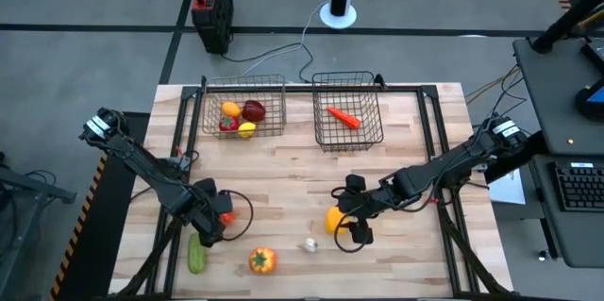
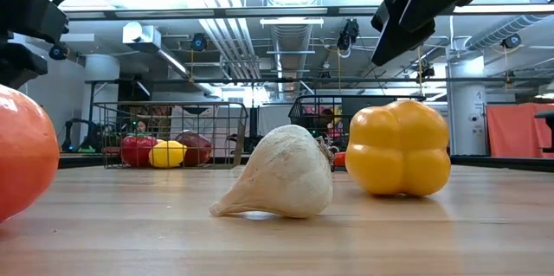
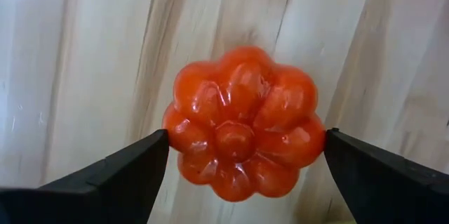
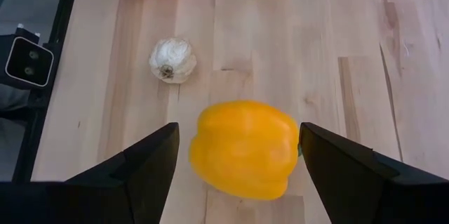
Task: Sort produce into baskets
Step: Put the pumpkin into the black wire basket
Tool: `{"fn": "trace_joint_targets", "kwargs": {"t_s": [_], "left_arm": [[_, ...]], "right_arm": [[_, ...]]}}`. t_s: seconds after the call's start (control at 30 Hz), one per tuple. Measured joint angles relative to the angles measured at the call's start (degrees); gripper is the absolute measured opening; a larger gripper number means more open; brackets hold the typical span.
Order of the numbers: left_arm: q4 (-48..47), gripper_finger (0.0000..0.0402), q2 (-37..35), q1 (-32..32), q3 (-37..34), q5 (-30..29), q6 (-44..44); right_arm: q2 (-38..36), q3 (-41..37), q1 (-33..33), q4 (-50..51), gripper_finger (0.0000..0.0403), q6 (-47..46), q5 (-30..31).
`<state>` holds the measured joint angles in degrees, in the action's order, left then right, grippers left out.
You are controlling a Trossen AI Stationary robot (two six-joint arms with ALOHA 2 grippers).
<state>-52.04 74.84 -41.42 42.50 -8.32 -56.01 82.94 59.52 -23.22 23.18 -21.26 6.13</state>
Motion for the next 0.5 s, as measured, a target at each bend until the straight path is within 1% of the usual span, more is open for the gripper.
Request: {"fn": "trace_joint_targets", "kwargs": {"t_s": [0.5], "left_arm": [[0.6, 0.0357, 0.0, 0.1, -0.2, -0.9, -0.6]], "right_arm": [[0.0, -0.8, 0.0, -0.1, 0.0288, -0.7, 0.0]]}}
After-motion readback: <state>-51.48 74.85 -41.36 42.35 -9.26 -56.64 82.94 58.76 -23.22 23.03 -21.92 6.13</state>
